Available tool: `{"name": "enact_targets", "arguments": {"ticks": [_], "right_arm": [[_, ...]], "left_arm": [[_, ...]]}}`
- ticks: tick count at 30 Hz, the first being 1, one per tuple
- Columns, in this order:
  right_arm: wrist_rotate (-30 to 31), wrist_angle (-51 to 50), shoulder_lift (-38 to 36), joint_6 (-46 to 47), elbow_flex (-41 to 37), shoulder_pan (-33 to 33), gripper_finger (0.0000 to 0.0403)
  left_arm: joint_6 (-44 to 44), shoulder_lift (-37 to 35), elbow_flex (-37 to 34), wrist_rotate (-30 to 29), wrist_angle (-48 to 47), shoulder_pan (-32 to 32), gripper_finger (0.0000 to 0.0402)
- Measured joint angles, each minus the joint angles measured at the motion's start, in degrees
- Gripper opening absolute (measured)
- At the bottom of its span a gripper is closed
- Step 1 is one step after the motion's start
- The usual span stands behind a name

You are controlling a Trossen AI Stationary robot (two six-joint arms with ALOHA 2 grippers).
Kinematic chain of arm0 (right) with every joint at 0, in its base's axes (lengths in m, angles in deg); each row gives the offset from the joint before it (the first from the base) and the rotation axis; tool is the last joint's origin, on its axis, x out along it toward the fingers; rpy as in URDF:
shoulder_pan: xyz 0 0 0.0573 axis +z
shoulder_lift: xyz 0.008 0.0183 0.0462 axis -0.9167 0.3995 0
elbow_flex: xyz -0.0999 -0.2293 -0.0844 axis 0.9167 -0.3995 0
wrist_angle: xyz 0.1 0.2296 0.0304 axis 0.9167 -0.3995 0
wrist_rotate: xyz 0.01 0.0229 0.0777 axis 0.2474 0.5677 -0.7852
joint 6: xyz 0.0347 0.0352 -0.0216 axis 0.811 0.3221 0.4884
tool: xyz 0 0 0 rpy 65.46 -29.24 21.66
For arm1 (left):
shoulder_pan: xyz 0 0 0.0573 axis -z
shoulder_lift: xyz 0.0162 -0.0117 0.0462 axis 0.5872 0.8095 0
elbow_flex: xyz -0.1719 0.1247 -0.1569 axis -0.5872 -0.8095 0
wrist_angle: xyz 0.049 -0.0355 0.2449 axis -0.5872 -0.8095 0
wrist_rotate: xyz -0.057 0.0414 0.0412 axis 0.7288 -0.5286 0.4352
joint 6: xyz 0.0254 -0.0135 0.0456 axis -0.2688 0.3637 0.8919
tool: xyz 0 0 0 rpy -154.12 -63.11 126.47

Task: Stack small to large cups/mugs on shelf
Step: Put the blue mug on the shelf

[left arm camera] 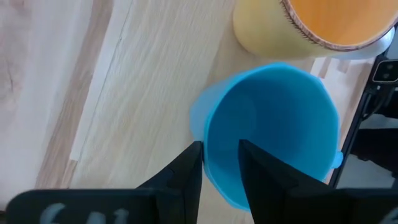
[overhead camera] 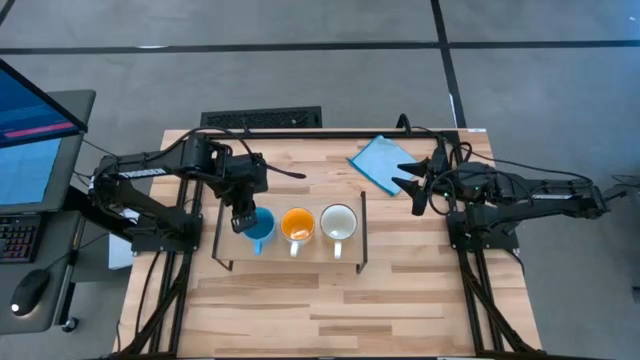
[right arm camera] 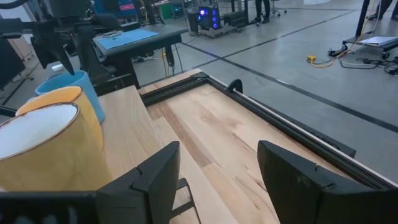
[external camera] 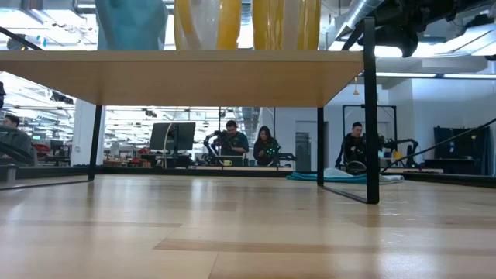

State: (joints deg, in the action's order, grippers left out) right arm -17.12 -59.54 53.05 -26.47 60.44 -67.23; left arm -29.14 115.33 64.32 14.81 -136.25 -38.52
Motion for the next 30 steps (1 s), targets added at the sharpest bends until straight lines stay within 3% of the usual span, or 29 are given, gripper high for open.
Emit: {"name": "enact_targets", "arguments": {"ticks": [15, 30], "right_arm": [[0.00, -0.02, 0.01, -0.02, 0.00, 0.00, 0.0240], [0.00, -0.02, 0.01, -0.02, 0.00, 0.00, 0.0240]], "left_arm": [[2.54, 0.02, -5.34, 0.26, 1.24, 0.02, 0.0094], [3.35, 0.02, -5.35, 0.24, 1.31, 0.02, 0.0094]]}}
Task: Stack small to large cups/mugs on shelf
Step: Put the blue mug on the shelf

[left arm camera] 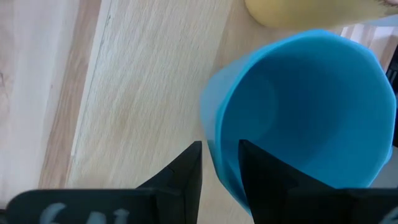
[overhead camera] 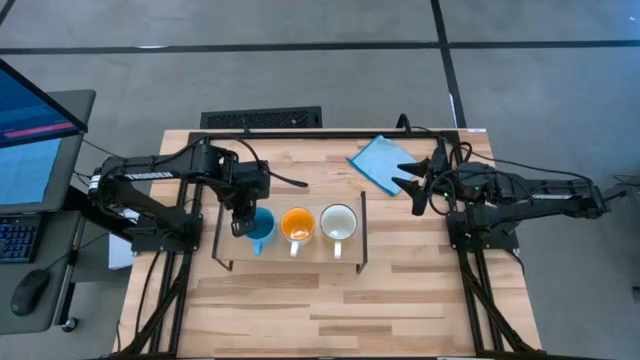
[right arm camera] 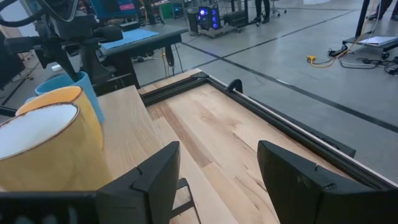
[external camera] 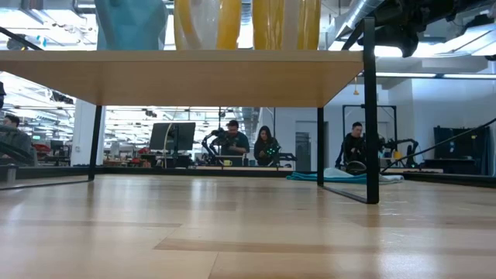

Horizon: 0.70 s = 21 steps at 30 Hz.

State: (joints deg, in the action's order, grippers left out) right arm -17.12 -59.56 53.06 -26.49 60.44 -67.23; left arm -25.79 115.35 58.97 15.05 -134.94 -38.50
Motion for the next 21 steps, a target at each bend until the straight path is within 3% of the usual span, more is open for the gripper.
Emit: {"name": "enact_targets", "arguments": {"ticks": [12, 21], "right_arm": [[0.00, 0.00, -0.01, 0.00, 0.00, 0.00, 0.0240], [0.00, 0.00, 0.00, -0.04, 0.00, 0.00, 0.0240]], "left_arm": [[1.51, -0.02, 0.00, 0.05, -3.47, -0.02, 0.0094], [3.28, -0.02, 0.00, 0.04, -0.92, -0.02, 0.0094]]}}
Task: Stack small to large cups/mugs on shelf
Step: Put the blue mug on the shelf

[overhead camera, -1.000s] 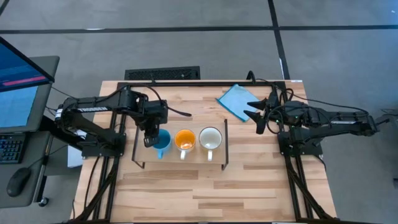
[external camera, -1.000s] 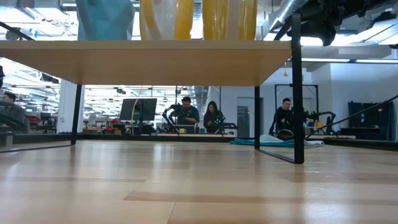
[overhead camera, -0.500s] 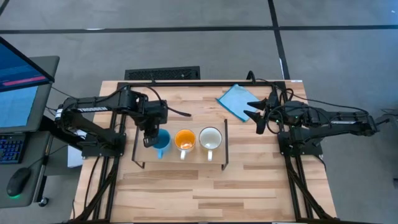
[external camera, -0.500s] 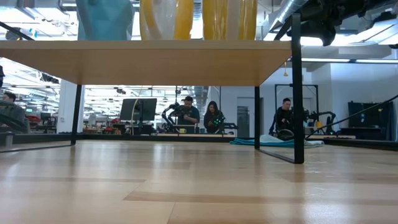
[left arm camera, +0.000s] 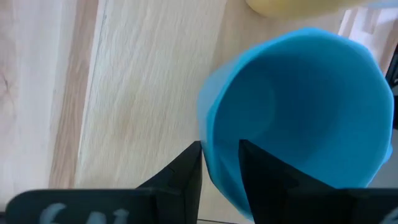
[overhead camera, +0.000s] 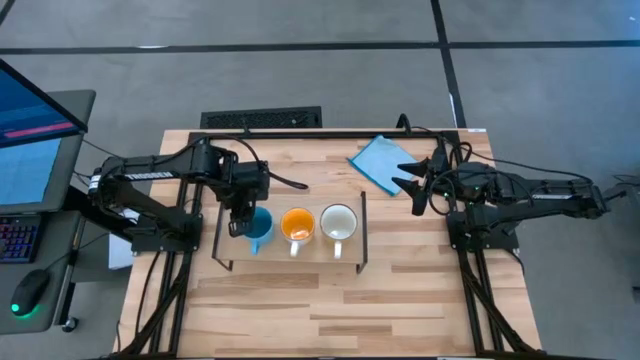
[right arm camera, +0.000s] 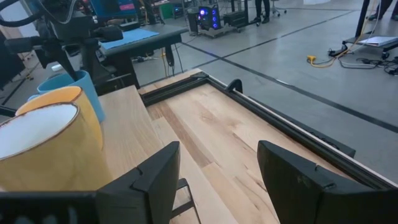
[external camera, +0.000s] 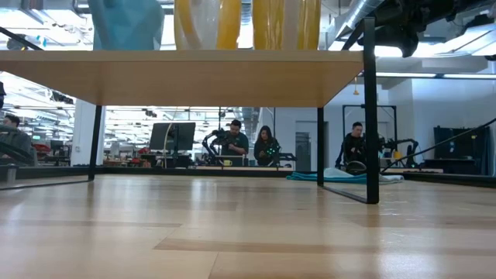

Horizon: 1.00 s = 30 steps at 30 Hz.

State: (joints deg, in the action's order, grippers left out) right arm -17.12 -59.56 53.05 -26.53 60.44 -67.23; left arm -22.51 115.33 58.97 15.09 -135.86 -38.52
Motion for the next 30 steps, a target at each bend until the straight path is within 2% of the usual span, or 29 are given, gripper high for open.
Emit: {"name": "enact_targets", "arguments": {"ticks": [30], "right_arm": [[0.00, 0.00, -0.01, 0.02, 0.00, 0.00, 0.0240]], "left_arm": [[-0.87, 0.00, 0.00, 0.52, -1.25, 0.02, 0.0094]]}}
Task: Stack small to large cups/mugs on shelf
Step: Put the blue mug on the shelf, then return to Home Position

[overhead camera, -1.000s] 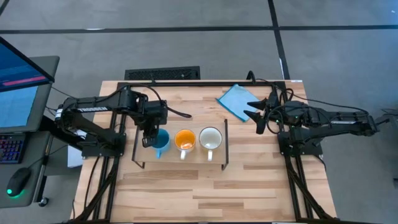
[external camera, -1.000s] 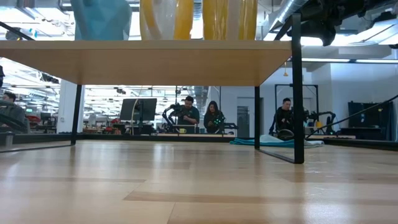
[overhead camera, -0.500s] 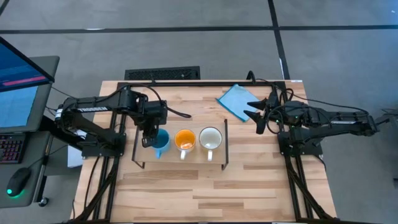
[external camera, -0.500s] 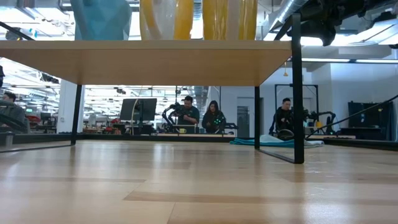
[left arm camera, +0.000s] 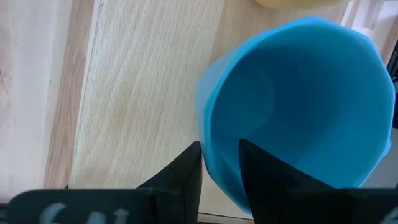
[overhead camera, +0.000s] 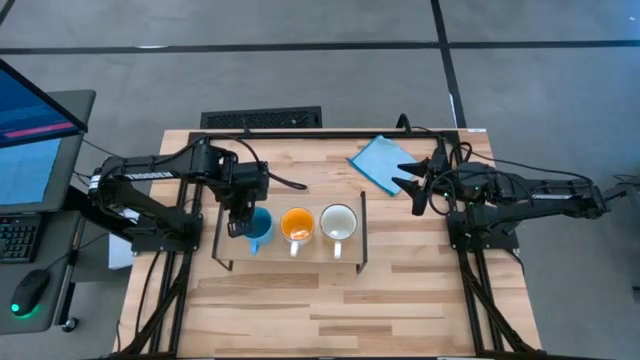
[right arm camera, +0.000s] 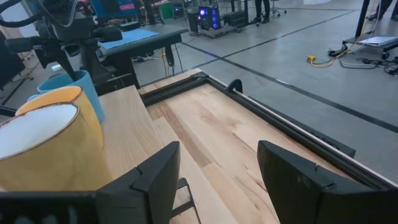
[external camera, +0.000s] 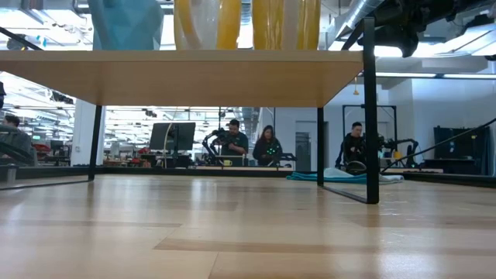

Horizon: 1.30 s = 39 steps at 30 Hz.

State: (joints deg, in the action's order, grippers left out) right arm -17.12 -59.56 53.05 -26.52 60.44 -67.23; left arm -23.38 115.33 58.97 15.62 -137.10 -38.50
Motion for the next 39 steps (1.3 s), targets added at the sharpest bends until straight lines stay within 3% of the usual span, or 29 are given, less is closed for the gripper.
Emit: {"name": "enact_targets", "arguments": {"ticks": [27, 39], "right_arm": [[0.00, -0.02, 0.02, -0.04, 0.00, 0.00, 0.0240], [0.00, -0.02, 0.00, -0.04, 0.00, -0.02, 0.0240]], "left_arm": [[-4.53, 0.00, 0.00, -0.55, 0.83, 0.00, 0.0097], [-4.23, 0.00, 0.00, 1.25, 0.86, -0.14, 0.0191]]}}
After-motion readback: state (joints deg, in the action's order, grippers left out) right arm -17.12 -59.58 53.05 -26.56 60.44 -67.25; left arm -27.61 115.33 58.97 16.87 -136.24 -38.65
